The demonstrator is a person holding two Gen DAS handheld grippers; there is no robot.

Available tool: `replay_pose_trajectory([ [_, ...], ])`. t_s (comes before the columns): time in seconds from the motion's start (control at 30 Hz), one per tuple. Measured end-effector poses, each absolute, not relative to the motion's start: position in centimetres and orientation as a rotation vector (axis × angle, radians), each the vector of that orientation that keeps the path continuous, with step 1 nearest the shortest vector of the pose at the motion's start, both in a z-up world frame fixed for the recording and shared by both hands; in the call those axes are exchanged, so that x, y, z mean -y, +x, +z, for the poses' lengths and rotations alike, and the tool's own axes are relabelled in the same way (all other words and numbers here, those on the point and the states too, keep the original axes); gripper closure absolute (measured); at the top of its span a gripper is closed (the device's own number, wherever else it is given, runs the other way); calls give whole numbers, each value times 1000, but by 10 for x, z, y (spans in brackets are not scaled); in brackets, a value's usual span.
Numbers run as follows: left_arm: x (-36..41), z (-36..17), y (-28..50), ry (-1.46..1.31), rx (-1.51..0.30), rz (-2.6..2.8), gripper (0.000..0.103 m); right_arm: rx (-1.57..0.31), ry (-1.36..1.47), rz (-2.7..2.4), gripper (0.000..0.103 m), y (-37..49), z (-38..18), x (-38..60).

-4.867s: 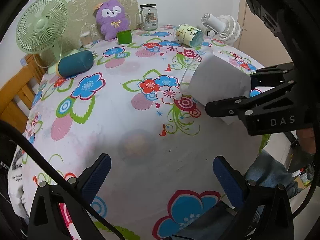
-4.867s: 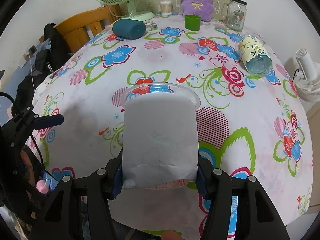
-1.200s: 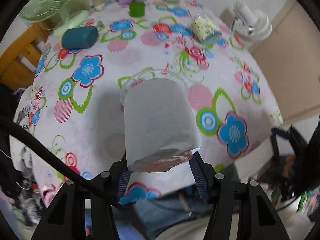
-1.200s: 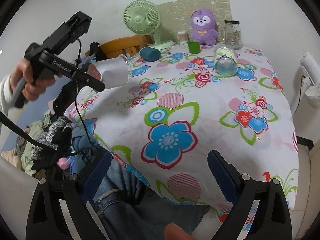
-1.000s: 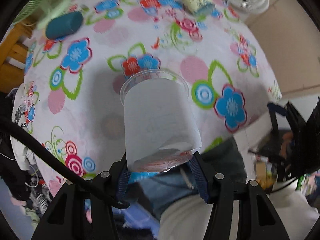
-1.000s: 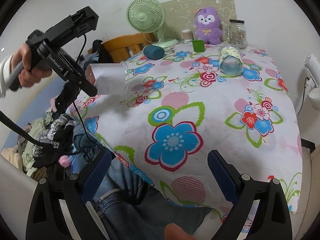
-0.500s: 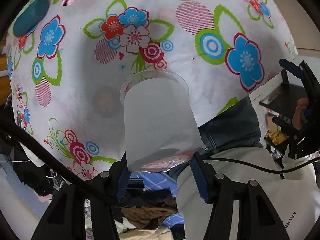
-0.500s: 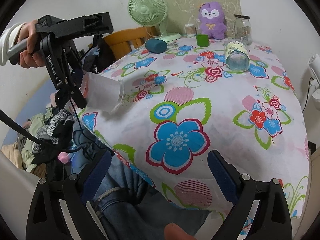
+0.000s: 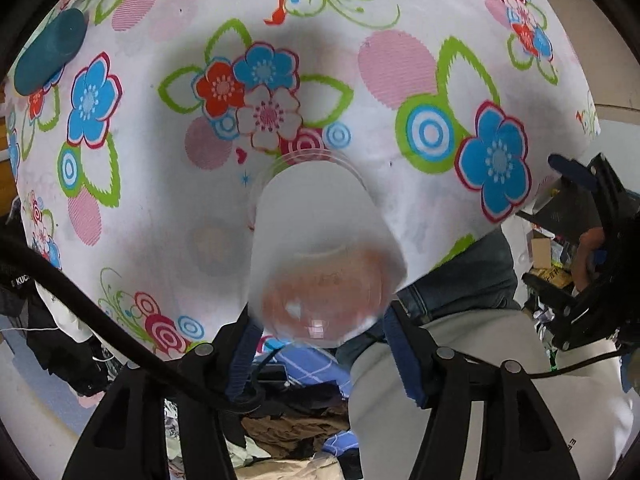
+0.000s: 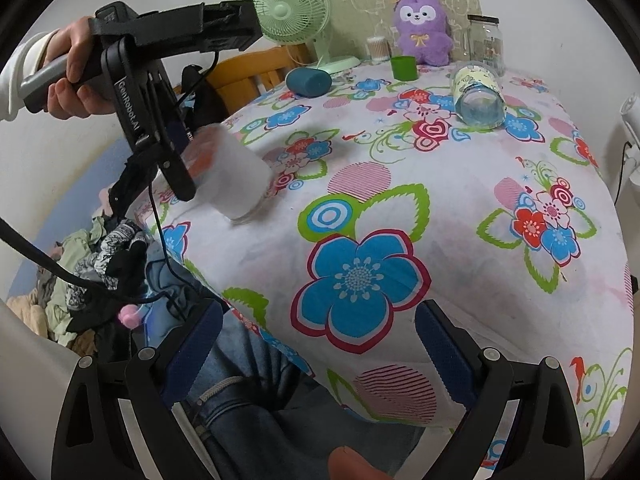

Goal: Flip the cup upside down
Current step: 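Rotate the held cup with the left tool so its pink base faces up, then lower the inverted cup onto the tablecloth and open the left tool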

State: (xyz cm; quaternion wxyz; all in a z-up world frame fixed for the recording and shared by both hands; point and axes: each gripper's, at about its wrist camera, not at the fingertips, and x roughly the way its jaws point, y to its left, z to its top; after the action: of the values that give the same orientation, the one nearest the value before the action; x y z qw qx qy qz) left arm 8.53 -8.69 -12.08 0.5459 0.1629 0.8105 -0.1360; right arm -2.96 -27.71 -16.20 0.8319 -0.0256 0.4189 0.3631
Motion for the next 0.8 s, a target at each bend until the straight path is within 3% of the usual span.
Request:
replay_pose_trajectory([
  [0.07,86,-120,88,372,-1918,-325,30,-890,-57,766,5,-29,-162,277],
  [0.37,80,-111,90,298,-1837,-331,18,-901,-48,672,5,-19,-154,274],
  [0.8,55,-69,70,198,-1556,-279,13,-892,-3,527,5,3,-123,256],
])
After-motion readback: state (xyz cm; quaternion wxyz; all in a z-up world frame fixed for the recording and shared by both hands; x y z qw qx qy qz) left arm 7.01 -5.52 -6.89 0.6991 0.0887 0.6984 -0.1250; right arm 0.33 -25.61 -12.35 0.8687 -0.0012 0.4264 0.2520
